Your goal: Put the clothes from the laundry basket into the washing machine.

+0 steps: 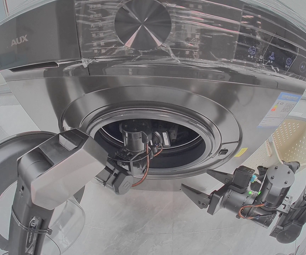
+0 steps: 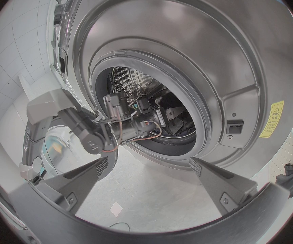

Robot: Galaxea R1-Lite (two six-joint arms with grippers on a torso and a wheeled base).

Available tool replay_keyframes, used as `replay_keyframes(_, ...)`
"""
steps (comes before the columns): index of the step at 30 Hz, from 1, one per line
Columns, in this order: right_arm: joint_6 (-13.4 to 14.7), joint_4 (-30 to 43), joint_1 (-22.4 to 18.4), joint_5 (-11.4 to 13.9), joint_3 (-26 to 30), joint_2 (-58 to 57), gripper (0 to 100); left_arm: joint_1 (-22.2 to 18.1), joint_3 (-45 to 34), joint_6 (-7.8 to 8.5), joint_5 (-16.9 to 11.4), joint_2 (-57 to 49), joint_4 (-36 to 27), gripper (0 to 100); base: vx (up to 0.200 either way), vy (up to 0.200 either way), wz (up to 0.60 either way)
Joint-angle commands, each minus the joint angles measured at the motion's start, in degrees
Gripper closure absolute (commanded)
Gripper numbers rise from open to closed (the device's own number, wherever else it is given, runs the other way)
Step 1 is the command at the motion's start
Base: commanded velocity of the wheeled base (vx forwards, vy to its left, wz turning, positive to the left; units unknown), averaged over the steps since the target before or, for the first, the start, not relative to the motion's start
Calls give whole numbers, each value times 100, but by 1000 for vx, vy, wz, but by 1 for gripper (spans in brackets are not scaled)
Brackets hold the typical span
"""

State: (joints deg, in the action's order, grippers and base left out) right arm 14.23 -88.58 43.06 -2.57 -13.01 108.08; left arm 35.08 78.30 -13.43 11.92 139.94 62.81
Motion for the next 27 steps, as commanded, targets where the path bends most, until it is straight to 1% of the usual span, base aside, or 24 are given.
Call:
replay_keyframes(1, 1, -2, 1, -6, 35, -33, 0, 403, -1361, 192, -23, -1021, 223, 0, 0, 0, 0)
replay_keyframes(2, 1, -2, 1, -6, 35, -33, 0, 403, -1361, 192, -23, -1021, 223, 0, 0, 0, 0)
replay_keyframes(4, 1, -2, 10, -6, 88, -42, 0, 666, -2117, 262, -111, -1249, 399, 0, 0, 0, 0)
replay_keyframes(5, 1, -2, 10, -6, 88, -42, 0, 666, -2117, 262, -111, -1249, 399, 0, 0, 0, 0)
replay_keyframes(6, 1, -2, 10, -6, 132, -42, 0, 842, -2636, 385, -225, -1390, 522, 0, 0, 0, 0)
replay_keyframes(9, -8, 7, 10, -6, 237, -138, 0, 1097, -3304, 570, -287, -1443, 847, 0, 0, 0, 0)
replay_keyframes(10, -16, 7, 10, -6, 255, -165, 0, 1132, -3409, 588, -287, -1443, 944, 0, 0, 0, 0)
replay_keyframes(11, -34, 7, 10, -6, 316, -270, 0, 1211, -3664, 605, -287, -1452, 1181, 0, 0, 0, 0)
replay_keyframes(14, -34, 16, 10, -24, 457, -534, 0, 1299, -4103, 605, -287, -1478, 1735, 0, 0, 0, 0)
replay_keyframes(17, -34, 7, 10, -33, 782, -762, 0, 1396, -4499, 561, -155, -1654, 2324, 0, 0, 0, 0)
replay_keyframes(19, -34, 7, 1, -33, 1143, -1061, 0, 1369, -4938, 588, -23, -1882, 2614, 0, 0, 0, 0)
replay_keyframes(20, -34, 7, -8, -33, 1274, -1211, 0, 1369, -5114, 570, -15, -2058, 2632, 0, 0, 0, 0)
replay_keyframes(22, -16, 86, -43, -103, 1301, -1571, 0, 1405, -5501, 412, -15, -2585, 2632, 0, 0, 0, 0)
replay_keyframes(25, -25, 183, -105, -270, 1301, -1966, 0, 1501, -5976, 69, 3, -3227, 2632, 0, 0, 0, 0)
replay_keyframes(26, -34, 192, -105, -288, 1301, -2002, 0, 1510, -6019, 43, 12, -3306, 2623, 0, 0, 0, 0)
replay_keyframes(27, -60, 288, -131, -411, 1301, -2177, 0, 1501, -6292, -10, 12, -3763, 2614, 0, 0, 0, 0)
